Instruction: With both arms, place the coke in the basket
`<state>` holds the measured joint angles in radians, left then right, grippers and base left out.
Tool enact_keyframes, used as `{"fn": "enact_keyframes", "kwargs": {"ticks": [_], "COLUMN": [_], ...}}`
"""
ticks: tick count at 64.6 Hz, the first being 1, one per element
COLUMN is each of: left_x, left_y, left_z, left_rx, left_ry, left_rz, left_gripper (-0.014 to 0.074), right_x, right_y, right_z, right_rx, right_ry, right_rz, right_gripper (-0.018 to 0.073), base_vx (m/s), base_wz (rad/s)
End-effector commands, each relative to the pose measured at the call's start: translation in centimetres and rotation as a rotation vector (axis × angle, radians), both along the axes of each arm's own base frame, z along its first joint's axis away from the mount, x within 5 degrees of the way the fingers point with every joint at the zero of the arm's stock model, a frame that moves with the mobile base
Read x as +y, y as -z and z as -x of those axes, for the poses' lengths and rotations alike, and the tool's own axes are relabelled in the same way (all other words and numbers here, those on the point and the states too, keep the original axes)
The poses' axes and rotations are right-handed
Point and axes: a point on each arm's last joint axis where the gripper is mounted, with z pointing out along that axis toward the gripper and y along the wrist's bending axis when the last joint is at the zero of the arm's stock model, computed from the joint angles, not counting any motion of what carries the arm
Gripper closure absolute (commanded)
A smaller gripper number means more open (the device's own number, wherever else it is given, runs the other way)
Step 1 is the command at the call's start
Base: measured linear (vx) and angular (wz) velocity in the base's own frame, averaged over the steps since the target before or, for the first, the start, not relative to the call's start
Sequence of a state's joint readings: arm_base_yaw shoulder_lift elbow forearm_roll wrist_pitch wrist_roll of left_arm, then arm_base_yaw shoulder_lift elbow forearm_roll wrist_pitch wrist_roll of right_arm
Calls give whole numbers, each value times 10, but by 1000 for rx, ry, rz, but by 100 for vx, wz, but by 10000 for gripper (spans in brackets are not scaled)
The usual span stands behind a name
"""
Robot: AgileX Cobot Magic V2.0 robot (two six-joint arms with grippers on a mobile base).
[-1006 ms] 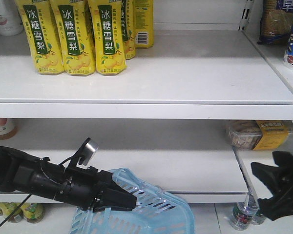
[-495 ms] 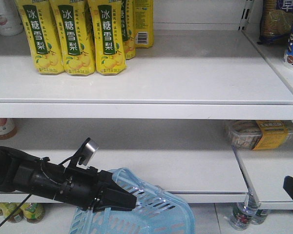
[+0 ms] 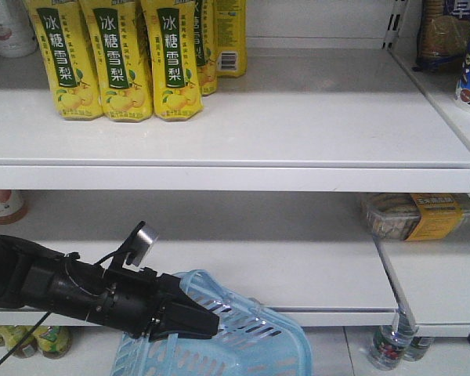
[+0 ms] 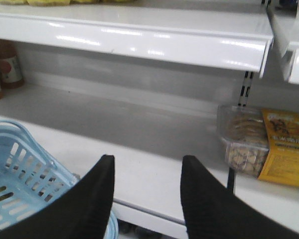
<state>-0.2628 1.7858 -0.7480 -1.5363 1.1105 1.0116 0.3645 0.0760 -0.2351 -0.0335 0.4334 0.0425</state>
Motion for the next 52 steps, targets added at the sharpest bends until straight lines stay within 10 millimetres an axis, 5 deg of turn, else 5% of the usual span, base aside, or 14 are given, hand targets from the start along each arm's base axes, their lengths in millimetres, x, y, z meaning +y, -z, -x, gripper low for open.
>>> {"fn": "enact_keyframes", "kwargs": {"ticks": [1, 28, 40, 52], "left_x": [-4, -4, -4, -4], "left_y": [-32, -32, -32, -32], "left_z": [-3, -3, -3, -3], "left_rx": [-57, -57, -57, -57], "left_ry": [-11, -11, -11, -11], "left_rz": [165, 165, 165, 165], "left_gripper": [603, 603, 603, 603], "right_x": [2, 5, 5, 5], "right_y": [-9, 18, 18, 18], "right_z": [-3, -10, -10, -10], "right_rx": [-77, -94, -97, -95], "right_ry": [-4, -3, -2, -2], "right_rz": [-92, -124, -117, -126], "right_gripper": [270, 363, 576, 568], "base_vx": [0, 0, 0, 0], "base_wz": [0, 0, 0, 0]}}
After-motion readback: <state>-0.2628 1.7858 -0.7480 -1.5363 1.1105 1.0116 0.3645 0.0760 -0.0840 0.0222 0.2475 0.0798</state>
